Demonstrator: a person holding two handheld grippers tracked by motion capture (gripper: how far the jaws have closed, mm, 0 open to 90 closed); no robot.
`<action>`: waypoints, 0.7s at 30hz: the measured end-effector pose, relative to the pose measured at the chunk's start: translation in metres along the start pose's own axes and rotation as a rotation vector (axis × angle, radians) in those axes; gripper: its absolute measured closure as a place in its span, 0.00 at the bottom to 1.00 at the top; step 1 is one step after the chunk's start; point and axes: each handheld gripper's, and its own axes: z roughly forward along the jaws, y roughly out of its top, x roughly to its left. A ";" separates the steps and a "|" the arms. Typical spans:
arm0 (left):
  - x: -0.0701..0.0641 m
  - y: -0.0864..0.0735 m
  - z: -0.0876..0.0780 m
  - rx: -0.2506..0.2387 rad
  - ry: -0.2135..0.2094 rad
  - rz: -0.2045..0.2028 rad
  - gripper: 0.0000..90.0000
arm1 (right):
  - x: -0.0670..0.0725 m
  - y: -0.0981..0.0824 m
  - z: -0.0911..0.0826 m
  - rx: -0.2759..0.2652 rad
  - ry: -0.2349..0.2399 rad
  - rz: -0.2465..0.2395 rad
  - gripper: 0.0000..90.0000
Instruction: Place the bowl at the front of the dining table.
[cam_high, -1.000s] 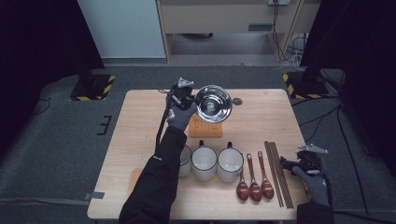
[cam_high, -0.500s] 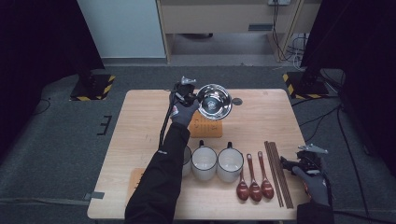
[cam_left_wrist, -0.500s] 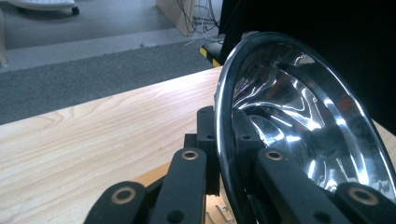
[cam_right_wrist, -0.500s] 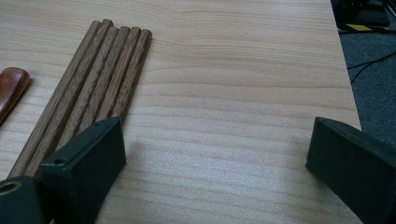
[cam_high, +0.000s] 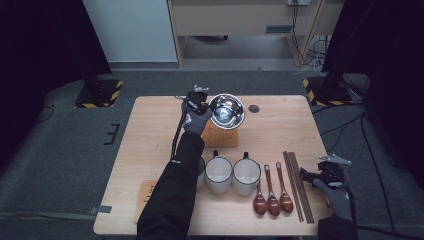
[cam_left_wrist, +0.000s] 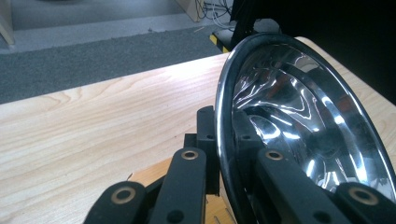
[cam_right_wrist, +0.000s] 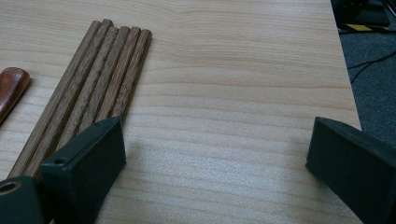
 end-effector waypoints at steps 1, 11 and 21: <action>0.000 -0.001 0.002 0.005 0.001 -0.001 0.94 | 0.000 0.000 0.000 0.000 0.000 -0.001 0.05; 0.005 -0.009 0.017 0.049 0.015 0.000 0.93 | 0.000 0.000 0.000 0.000 0.000 0.000 0.05; 0.011 -0.021 0.027 0.073 0.018 -0.020 0.93 | 0.000 0.000 0.000 -0.001 0.000 -0.001 0.05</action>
